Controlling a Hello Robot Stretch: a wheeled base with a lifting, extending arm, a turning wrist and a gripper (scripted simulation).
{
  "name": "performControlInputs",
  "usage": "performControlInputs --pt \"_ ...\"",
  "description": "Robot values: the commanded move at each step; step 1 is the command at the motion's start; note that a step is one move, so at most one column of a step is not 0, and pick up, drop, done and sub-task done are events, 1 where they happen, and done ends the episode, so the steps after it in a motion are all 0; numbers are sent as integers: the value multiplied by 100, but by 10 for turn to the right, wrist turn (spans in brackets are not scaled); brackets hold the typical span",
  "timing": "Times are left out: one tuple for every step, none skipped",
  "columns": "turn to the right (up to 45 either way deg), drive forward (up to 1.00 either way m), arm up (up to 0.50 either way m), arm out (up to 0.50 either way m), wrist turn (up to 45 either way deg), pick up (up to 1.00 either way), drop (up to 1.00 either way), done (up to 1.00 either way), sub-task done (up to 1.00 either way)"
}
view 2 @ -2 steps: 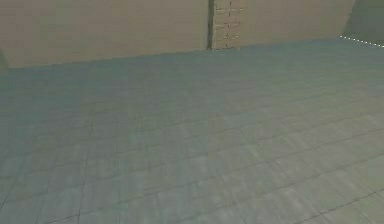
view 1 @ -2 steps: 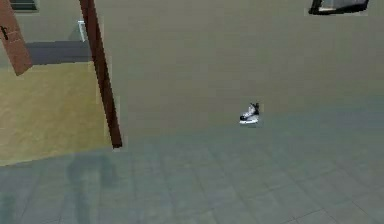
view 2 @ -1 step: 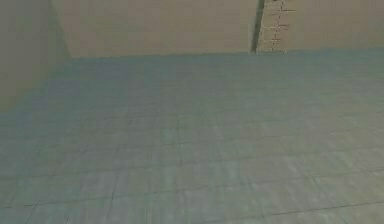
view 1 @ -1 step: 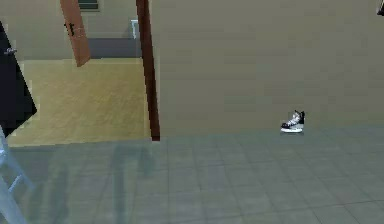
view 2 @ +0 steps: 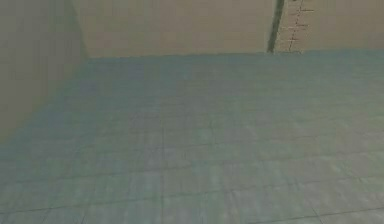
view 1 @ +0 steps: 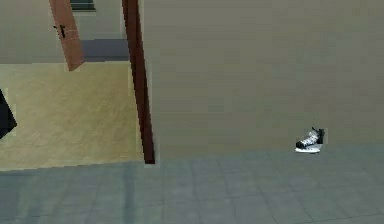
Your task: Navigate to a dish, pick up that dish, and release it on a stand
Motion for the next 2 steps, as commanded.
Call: performControlInputs --pt "-300 0 0 0 0 0 0 0 0" --pt "0 100 0 0 0 0 0 0 0"
